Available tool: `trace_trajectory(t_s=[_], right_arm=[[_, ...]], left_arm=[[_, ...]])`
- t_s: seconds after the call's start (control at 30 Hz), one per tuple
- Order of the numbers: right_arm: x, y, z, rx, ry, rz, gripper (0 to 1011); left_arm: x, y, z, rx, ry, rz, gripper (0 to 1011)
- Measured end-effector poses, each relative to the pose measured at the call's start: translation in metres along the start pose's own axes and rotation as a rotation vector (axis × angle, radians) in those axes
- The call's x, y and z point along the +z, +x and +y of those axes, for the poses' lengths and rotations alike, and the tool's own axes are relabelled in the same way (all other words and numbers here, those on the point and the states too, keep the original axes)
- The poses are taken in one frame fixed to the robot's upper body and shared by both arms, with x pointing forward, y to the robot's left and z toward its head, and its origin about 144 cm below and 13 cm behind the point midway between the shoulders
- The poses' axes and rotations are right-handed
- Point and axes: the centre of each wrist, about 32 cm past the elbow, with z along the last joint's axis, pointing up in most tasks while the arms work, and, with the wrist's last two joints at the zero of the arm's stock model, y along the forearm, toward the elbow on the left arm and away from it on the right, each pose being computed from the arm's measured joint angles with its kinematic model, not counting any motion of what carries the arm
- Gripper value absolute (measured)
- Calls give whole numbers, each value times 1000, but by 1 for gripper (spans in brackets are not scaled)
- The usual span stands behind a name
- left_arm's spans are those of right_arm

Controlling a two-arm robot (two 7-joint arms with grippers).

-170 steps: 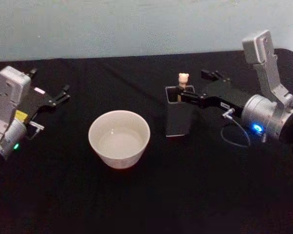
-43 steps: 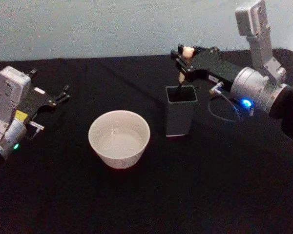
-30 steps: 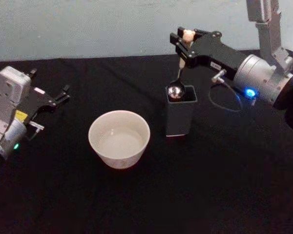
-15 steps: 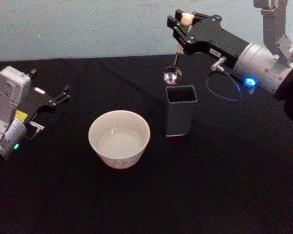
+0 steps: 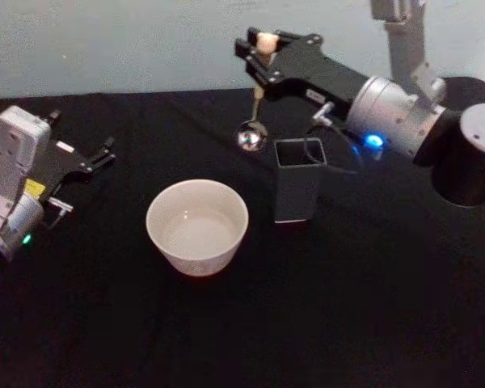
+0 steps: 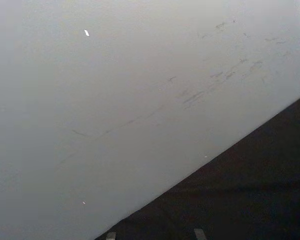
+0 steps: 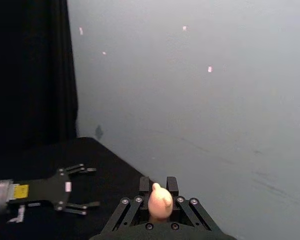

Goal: Pick up the stirring spoon with one hand, stir inside the cup, then place it back in its original position.

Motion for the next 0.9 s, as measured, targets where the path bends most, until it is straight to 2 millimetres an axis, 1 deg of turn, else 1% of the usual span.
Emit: trace_trajectory(t_s=[0.23, 0.53, 0.9], right_arm=[[-6, -10, 12, 68, -5, 9, 211], [-19, -23, 24, 149, -36, 24, 211], [-29, -33, 26, 209, -62, 41, 211]], left_arm=[[0, 0, 0, 0, 0, 0, 1001], [0, 0, 0, 0, 0, 0, 1001], [0, 0, 0, 0, 0, 0, 1001]])
